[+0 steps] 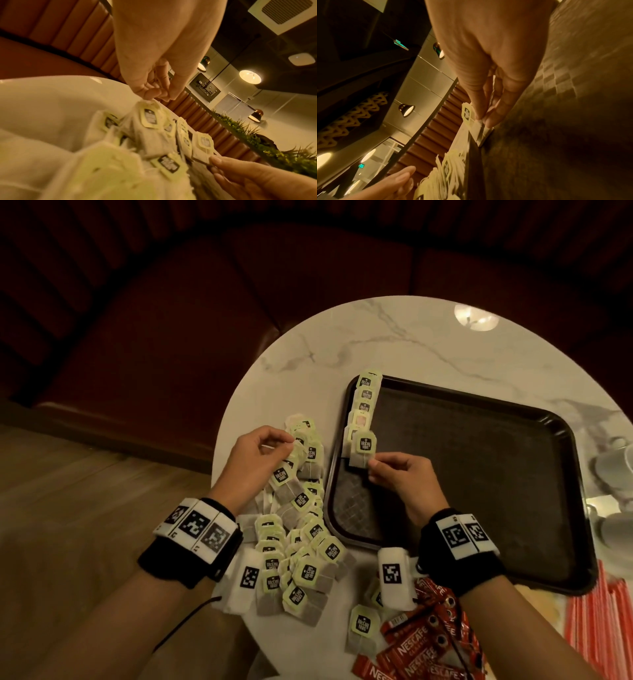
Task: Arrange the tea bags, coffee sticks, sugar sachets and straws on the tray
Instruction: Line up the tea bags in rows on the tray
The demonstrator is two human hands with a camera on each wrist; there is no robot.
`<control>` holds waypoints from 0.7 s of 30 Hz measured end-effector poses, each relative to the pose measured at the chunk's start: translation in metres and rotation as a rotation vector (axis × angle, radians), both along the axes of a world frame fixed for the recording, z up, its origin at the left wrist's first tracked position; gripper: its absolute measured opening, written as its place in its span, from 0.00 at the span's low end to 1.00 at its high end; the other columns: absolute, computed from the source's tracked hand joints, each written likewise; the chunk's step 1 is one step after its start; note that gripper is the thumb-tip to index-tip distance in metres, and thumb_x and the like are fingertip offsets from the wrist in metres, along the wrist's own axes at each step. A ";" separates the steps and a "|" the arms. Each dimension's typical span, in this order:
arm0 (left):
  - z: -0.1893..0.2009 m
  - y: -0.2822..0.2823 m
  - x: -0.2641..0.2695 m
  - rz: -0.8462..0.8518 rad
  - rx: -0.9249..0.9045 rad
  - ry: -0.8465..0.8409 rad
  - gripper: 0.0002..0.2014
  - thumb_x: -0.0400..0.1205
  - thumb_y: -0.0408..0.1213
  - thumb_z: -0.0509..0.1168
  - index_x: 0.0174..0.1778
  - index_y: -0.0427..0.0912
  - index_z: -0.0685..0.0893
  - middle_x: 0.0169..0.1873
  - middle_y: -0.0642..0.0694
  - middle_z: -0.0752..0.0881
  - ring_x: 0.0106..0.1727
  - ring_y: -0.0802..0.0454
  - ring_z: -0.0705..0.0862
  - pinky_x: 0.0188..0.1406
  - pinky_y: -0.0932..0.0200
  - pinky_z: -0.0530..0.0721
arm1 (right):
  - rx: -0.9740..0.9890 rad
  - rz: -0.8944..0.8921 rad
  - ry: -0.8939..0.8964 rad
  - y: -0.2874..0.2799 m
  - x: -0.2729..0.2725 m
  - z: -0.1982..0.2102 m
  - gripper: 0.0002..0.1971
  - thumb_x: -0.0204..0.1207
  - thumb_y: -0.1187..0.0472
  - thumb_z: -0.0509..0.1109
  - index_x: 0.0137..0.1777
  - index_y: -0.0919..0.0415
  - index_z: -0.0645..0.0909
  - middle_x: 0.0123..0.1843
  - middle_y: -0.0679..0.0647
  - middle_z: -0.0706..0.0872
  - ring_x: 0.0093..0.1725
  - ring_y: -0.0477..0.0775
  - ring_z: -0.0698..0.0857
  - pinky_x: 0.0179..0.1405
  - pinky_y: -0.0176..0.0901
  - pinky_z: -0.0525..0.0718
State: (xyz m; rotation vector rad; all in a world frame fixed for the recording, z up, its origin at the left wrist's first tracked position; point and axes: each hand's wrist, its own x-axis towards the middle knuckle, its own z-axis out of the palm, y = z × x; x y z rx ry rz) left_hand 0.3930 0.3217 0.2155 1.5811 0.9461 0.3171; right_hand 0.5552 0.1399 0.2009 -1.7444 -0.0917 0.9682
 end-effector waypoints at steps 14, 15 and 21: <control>-0.019 0.001 -0.021 -0.028 0.087 0.156 0.21 0.69 0.40 0.81 0.54 0.47 0.82 0.44 0.49 0.81 0.38 0.53 0.79 0.46 0.51 0.83 | -0.184 0.060 -0.246 0.016 -0.009 -0.016 0.05 0.76 0.63 0.78 0.49 0.63 0.87 0.42 0.57 0.90 0.43 0.53 0.91 0.48 0.43 0.91; -0.019 0.002 -0.021 -0.026 0.082 0.154 0.20 0.69 0.39 0.81 0.53 0.47 0.82 0.44 0.49 0.81 0.38 0.53 0.79 0.48 0.50 0.84 | -0.193 0.068 -0.262 0.016 -0.009 -0.015 0.06 0.75 0.62 0.78 0.49 0.63 0.87 0.42 0.57 0.90 0.43 0.53 0.91 0.48 0.43 0.91; -0.017 0.006 -0.023 -0.056 0.048 0.186 0.26 0.69 0.39 0.81 0.62 0.44 0.82 0.47 0.52 0.81 0.41 0.54 0.80 0.53 0.51 0.84 | -0.220 0.086 -0.376 0.016 -0.008 -0.005 0.09 0.75 0.59 0.79 0.51 0.56 0.83 0.42 0.55 0.89 0.40 0.51 0.90 0.41 0.38 0.90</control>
